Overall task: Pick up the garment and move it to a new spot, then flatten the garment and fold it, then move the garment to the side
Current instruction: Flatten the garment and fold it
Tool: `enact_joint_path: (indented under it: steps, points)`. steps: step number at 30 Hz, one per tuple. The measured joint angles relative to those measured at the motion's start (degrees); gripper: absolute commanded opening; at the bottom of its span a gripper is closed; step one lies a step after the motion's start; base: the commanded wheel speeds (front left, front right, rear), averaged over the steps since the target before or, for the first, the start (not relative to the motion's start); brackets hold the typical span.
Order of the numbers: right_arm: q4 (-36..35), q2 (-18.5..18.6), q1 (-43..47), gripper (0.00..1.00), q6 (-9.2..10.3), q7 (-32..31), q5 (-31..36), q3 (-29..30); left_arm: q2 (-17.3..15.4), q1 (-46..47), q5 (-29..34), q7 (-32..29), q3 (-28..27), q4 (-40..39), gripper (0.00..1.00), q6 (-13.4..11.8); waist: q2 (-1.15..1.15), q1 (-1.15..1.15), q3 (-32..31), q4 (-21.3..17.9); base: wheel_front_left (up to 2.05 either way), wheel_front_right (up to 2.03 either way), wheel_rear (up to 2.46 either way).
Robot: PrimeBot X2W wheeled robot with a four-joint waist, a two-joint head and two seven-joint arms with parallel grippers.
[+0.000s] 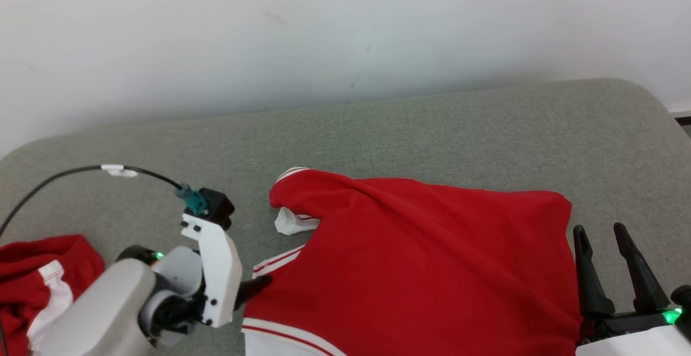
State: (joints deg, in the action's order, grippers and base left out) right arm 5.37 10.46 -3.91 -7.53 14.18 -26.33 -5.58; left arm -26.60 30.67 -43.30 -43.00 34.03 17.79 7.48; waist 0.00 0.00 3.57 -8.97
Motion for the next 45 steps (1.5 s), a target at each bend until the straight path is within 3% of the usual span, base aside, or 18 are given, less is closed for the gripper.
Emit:
enact_joint_path:
  steps: [6,14,15,16,17,26,38,45]
  points:
    - [1.4,-1.2,-1.2,1.00,0.00,0.5,-0.4,-0.7,-5.1,5.0,-4.7,-1.4,4.0,3.2,1.00,0.0,0.00,0.00,2.1,-3.2,0.00,0.00,0.00]
    - [3.1,-1.5,-2.2,1.00,0.00,0.8,-0.4,-1.7,-6.9,7.0,-11.6,-2.2,9.3,5.9,1.00,0.0,0.00,0.01,4.4,-7.1,0.00,0.00,0.00]
    - [3.2,-1.6,-2.3,1.00,0.00,0.8,-0.4,-1.8,-7.2,7.1,-12.2,-2.3,9.9,6.0,0.94,0.0,0.00,0.00,4.5,-7.4,0.00,0.00,0.00]
    - [3.4,-1.7,-2.3,1.00,0.00,0.8,-0.4,-1.9,-7.4,7.1,-12.7,-2.3,10.7,6.0,0.44,0.0,0.00,0.00,4.5,-7.7,0.00,0.00,0.00]
    - [3.5,-1.7,-2.3,1.00,0.00,0.8,-0.4,-1.9,-7.6,7.2,-13.3,-2.5,11.4,6.0,0.00,0.0,0.00,0.00,4.5,-7.9,0.00,0.00,0.00]
    - [3.6,-1.7,-1.8,1.00,0.00,0.9,-0.3,-1.5,-9.3,9.8,-16.7,-0.6,13.3,6.8,0.00,0.0,0.00,0.00,3.7,-8.0,0.00,0.00,0.00]
    - [3.4,-1.3,-1.8,1.00,0.00,0.9,0.1,-1.0,-10.3,14.7,-14.2,12.8,11.4,16.7,0.00,0.1,0.00,0.00,4.4,-7.1,0.00,0.00,0.00]
    - [3.7,-1.3,-1.9,1.00,0.00,0.9,0.1,-0.7,-9.0,16.1,-14.0,17.0,12.1,22.7,0.00,0.1,0.00,0.00,4.8,-7.1,0.00,0.00,0.00]
